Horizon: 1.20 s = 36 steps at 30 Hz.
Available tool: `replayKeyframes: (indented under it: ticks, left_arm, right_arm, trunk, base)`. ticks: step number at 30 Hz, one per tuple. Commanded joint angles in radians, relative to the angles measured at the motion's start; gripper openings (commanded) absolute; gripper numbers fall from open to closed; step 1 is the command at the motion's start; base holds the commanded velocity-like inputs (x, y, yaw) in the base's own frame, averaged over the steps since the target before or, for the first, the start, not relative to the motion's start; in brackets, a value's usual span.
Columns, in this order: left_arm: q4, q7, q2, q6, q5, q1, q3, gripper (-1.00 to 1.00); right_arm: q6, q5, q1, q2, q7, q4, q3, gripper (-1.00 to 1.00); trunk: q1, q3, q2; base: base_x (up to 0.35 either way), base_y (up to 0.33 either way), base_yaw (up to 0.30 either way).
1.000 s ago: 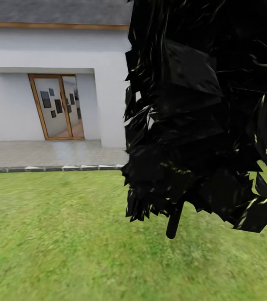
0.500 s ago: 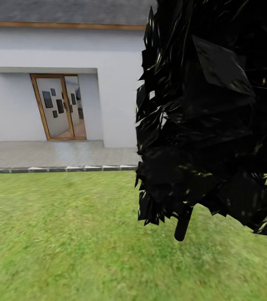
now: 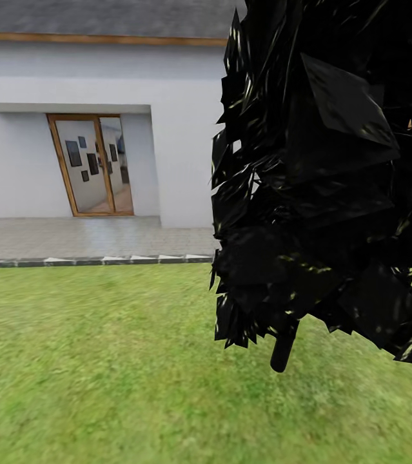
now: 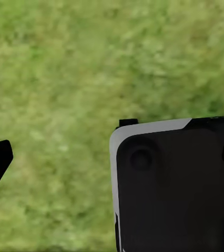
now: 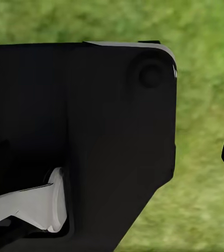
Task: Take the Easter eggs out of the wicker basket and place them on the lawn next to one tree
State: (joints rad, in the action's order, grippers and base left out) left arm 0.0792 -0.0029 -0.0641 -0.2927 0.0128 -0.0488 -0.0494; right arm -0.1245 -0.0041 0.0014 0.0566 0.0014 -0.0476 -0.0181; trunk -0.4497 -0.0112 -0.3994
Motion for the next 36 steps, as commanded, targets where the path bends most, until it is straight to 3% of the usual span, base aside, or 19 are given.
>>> replayKeyframes:
  ticks: [1, 36]
  left_arm:
    - [-0.001, 0.0, 0.0, -0.003, 0.001, 0.0, -0.004, 1.0]
    - [-0.001, 0.0, 0.0, -0.003, 0.001, 0.0, -0.004, 1.0]
  right_arm:
    - [-0.003, 0.0, 0.0, 0.0, 0.0, 0.0, -0.002, 1.0]
    - [-0.003, 0.0, 0.0, 0.0, 0.0, 0.002, -0.002, 1.0]
  trunk:
    - [0.0, 0.0, -0.001]
    - [0.0, 0.0, -0.001]
  base:
    - [0.001, 0.002, 0.0]
    - [0.014, 0.067, 0.0]
